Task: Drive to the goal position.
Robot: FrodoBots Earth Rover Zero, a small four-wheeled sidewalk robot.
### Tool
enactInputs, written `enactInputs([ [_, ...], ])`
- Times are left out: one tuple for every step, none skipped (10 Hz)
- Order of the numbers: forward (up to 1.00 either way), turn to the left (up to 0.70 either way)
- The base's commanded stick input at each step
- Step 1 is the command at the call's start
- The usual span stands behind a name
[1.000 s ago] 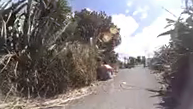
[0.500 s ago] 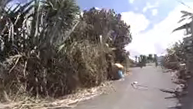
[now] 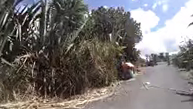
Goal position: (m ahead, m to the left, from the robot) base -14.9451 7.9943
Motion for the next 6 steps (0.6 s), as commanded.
enactInputs([
  [0.3, 0.66],
  [0.3, 0.66],
  [0.3, 0.66],
  [0.3, 0.66],
  [0.3, 0.66],
  [0.3, 0.66],
])
